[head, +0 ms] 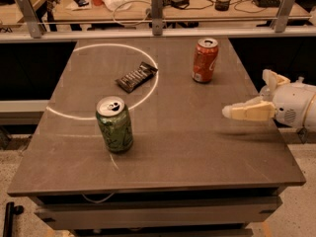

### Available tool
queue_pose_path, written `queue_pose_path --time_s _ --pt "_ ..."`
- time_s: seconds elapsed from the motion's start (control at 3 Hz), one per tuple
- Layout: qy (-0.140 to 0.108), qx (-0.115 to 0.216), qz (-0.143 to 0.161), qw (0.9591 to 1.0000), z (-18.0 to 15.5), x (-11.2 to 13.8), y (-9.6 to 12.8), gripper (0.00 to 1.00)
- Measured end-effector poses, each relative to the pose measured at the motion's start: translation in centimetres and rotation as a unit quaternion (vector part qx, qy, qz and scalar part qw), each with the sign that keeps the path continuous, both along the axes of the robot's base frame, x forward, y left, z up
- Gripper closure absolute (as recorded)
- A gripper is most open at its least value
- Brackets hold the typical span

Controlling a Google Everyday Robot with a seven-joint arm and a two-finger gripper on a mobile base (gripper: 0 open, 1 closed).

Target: Move coke can near green can

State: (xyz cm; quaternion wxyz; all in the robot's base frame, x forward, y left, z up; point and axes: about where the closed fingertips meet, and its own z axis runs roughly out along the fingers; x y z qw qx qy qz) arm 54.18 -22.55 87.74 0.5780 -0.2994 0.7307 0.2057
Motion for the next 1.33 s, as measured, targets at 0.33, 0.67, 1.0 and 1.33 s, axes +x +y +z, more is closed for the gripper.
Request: queue_pose_path --time_s 0.33,0.67,1.0,1.33 --pt "0.0 0.0 0.0 1.0 0.0 0.0 0.0 0.0" --pt "-0.004 -0.007 -0.007 0.9999 -0.4 1.1 0.1 0.0" --pt "0.003 -0.02 -0.027 0.9994 -1.1 3.4 0.4 0.0" --pt "0.017 -0.018 -0.055 0.9982 -1.5 5.8 0.6 0.0"
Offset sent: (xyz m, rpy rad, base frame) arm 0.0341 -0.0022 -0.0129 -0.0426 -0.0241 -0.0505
